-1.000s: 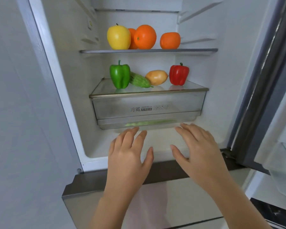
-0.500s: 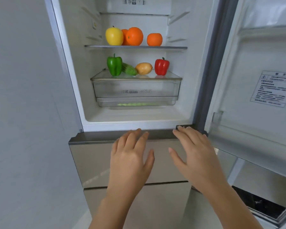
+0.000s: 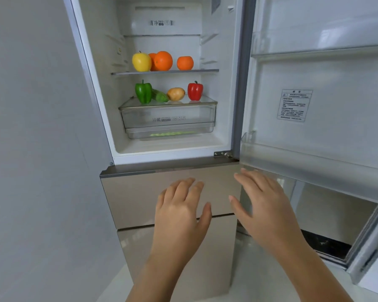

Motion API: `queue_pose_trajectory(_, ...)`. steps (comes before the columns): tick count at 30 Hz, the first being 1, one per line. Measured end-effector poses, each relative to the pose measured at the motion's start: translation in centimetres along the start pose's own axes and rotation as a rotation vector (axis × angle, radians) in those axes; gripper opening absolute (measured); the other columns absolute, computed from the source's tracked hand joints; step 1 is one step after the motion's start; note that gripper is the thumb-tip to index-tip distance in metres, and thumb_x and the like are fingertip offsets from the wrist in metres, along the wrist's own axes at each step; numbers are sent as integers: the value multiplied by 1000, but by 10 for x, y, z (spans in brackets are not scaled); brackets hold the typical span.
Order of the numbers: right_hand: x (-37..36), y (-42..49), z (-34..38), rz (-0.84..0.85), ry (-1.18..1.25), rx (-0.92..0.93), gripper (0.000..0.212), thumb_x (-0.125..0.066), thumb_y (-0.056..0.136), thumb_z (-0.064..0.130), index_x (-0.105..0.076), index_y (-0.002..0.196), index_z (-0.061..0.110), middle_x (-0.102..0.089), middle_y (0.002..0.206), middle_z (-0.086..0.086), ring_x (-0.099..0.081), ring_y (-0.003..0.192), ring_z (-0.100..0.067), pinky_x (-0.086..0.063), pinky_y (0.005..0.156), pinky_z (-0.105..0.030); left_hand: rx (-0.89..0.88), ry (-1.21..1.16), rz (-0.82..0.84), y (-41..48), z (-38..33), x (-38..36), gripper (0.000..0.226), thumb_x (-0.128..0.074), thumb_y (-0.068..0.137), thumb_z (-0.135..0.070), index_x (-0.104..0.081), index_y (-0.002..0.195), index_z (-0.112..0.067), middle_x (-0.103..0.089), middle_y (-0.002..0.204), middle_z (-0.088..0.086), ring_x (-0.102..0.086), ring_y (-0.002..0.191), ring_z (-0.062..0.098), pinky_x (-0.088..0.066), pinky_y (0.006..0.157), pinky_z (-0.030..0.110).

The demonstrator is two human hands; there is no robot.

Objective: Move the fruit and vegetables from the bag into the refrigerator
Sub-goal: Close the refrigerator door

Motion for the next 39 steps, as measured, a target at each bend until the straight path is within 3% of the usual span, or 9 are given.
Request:
queue_pose_trajectory(9, 28, -47, 4, 51, -102, -83, 44, -49, 79, 35, -62, 112, 9, -65, 113, -9, -61, 105, -31, -49, 87, -53, -82, -92, -28, -37, -25, 16, 40, -45, 81, -35, -65, 108, -13, -68, 105, 3, -61, 98, 22, -47, 84, 36)
queue_pose_trajectory(13, 58, -57, -20, -3, -159, -119, 46, -44, 80, 36, -63, 110, 7, -66, 109, -11, -62, 101, -30, -41, 90, -42, -118, -122, 1, -41, -52, 8, 40, -45, 81, -36, -65, 108, -15, -68, 105, 2, -59, 99, 19, -47, 85, 34)
queue_pose_trajectory(18, 95, -68, -78, -56, -114, -266, 38, -66, 81, 19, -59, 116, 6, -62, 116, -13, -57, 107, -33, -39, 92, -41, -188, -165, 21, -25, -103, -4, 42, -43, 81, -36, -65, 109, -13, -68, 106, 3, -61, 97, 20, -49, 83, 35)
queue_pose_trajectory(25, 148, -67, -169, -100, -146, -352, 39, -64, 83, 20, -58, 119, 6, -58, 123, -13, -51, 115, -33, -36, 98, -45, -263, -248, 13, 10, -193, -39, 43, -44, 81, -34, -63, 111, -11, -67, 110, 5, -62, 100, 25, -48, 87, 39)
queue_pose_trajectory(29, 173, -62, -227, -102, -135, -382, 41, -57, 87, 23, -52, 126, 10, -53, 130, -11, -45, 121, -28, -32, 102, -42, -284, -313, -3, 34, -240, -65, 43, -44, 82, -35, -63, 112, -11, -66, 110, 6, -61, 103, 24, -46, 89, 39)
queue_pose_trajectory(34, 193, -44, -294, -169, -122, -406, 42, -54, 88, 24, -49, 127, 8, -53, 127, -12, -46, 116, -28, -31, 97, -33, -286, -310, -8, 56, -279, -92, 43, -44, 81, -35, -65, 110, -12, -67, 110, 5, -62, 103, 23, -38, 91, 33)
queue_pose_trajectory(39, 200, -24, -346, -201, -150, -462, 52, -52, 90, 26, -38, 136, 8, -45, 135, -16, -42, 122, -32, -33, 101, -45, -260, -301, 9, 71, -292, -119, 44, -44, 80, -36, -64, 111, -13, -67, 111, 3, -62, 104, 22, -36, 91, 32)
Point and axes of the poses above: each hand's wrist, its own y-axis towards the middle knuckle, its own x-axis out of the back of the hand, z = x × y, the point moved 7 cm from there along y, towards the middle knuckle
